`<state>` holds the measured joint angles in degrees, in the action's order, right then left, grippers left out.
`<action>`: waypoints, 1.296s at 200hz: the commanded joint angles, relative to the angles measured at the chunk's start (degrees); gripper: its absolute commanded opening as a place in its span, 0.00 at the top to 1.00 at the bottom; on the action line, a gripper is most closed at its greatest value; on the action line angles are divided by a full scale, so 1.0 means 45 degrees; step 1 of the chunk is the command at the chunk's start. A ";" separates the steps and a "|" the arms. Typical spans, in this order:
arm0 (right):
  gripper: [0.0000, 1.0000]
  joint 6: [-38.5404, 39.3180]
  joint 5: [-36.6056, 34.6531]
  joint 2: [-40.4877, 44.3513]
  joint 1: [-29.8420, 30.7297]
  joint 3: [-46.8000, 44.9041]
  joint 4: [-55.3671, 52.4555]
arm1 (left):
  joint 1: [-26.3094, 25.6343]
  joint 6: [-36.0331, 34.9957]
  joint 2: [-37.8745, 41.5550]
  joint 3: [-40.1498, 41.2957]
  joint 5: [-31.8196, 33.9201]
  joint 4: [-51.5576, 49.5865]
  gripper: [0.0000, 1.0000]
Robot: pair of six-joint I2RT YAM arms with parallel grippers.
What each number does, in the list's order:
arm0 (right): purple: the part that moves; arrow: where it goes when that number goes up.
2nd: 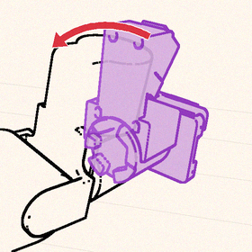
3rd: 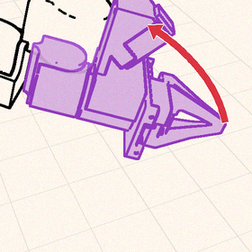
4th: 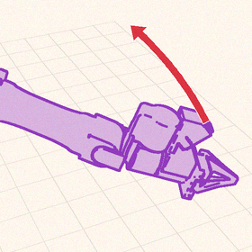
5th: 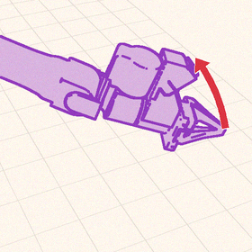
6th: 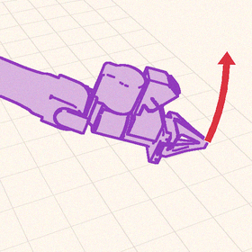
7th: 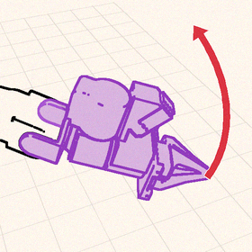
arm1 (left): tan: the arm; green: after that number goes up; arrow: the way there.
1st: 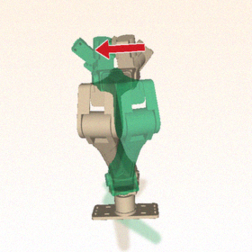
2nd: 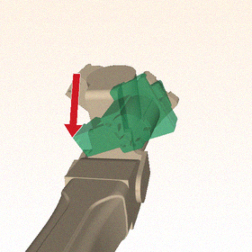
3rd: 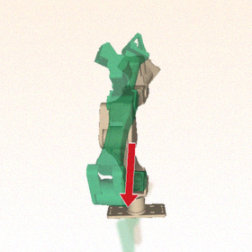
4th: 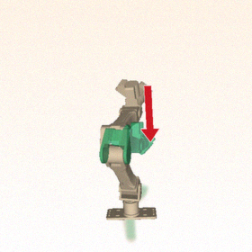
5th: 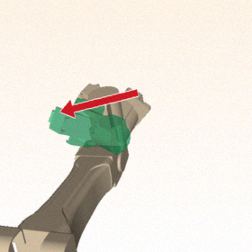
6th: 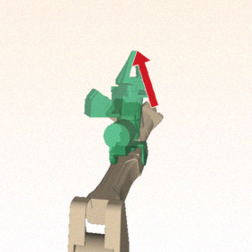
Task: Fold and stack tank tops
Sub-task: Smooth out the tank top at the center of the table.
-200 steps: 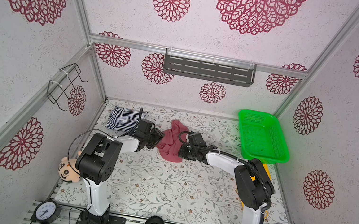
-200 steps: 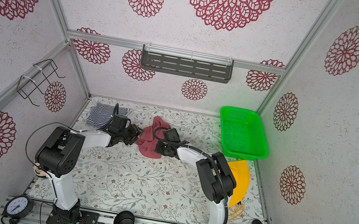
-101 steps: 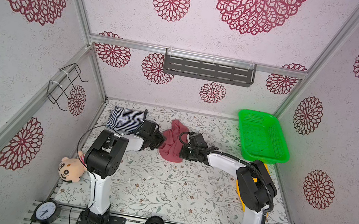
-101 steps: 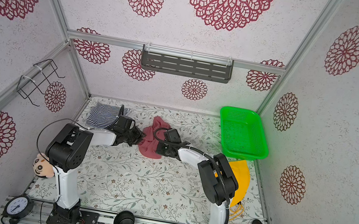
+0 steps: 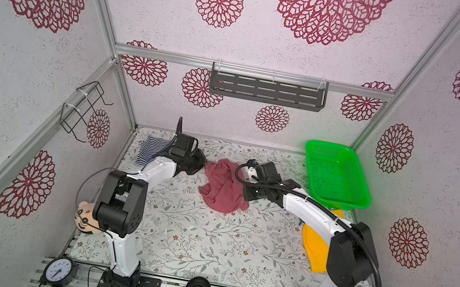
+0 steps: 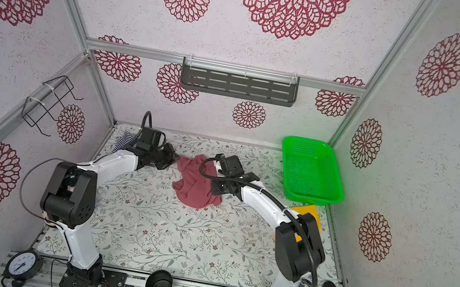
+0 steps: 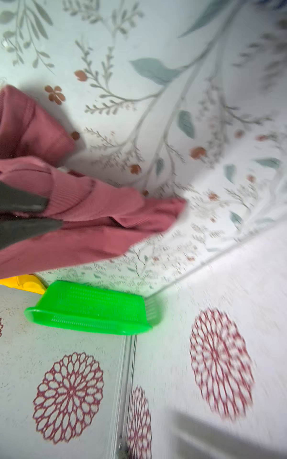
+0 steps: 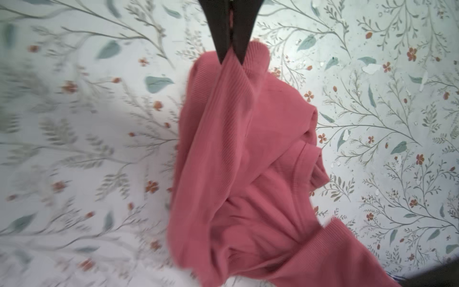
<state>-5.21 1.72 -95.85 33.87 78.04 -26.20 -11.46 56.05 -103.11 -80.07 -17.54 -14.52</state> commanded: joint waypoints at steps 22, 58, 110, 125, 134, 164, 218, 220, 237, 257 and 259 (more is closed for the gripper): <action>1.00 0.3751 -0.1998 0.2264 -0.1292 0.1110 -0.2030 | 0.0594 -0.2724 0.2337 -0.2543 0.0361 -0.3038 1.00; 1.00 0.4556 -0.3023 0.3774 -0.2014 0.1640 -0.2296 | 0.1201 -0.3002 0.4188 -0.3029 0.0584 -0.3738 1.00; 1.00 0.3779 -0.1848 0.5623 -0.2562 0.1562 -0.2748 | 0.1415 -0.3105 0.6825 -0.1732 0.0752 -0.4298 1.00; 1.00 0.3339 -0.1271 0.6017 -0.2565 0.1327 -0.2961 | 0.1398 -0.2872 0.7371 -0.0946 0.0560 -0.4251 1.00; 1.00 0.3124 -0.0991 0.6255 -0.2564 0.1136 -0.3052 | 0.1342 -0.2673 0.7690 -0.0363 0.0426 -0.4007 1.00; 1.00 0.3122 -0.0264 0.6474 -0.2688 0.0010 -0.2294 | 0.1122 -0.2340 0.7734 0.1166 0.0226 -0.3174 1.00; 1.00 0.3466 0.0777 0.3456 -0.3924 0.1544 -0.1537 | 0.1519 -0.2738 0.4026 -0.0684 -0.0585 -0.2228 1.00; 1.00 0.3493 0.0802 0.3373 -0.3965 0.1637 -0.1541 | 0.1538 -0.2756 0.3895 -0.0785 -0.0607 -0.2204 1.00; 1.00 0.3661 0.1087 0.2829 -0.4281 0.2268 -0.1406 | 0.1693 -0.2862 0.2855 -0.1832 -0.0883 -0.2358 1.00; 1.00 0.3798 0.1369 0.2418 -0.4609 0.2992 -0.1518 | 0.1756 -0.2971 0.2052 -0.3021 -0.1163 -0.2707 1.00; 1.00 0.3854 0.1399 0.2400 -0.4629 0.3044 -0.1512 | 0.1749 -0.2980 0.2014 -0.3093 -0.1161 -0.2699 1.00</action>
<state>10.72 5.26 -86.04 14.63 86.19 -35.48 -4.27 44.60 -92.51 -88.07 -20.49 -28.27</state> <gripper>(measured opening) 0.041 0.068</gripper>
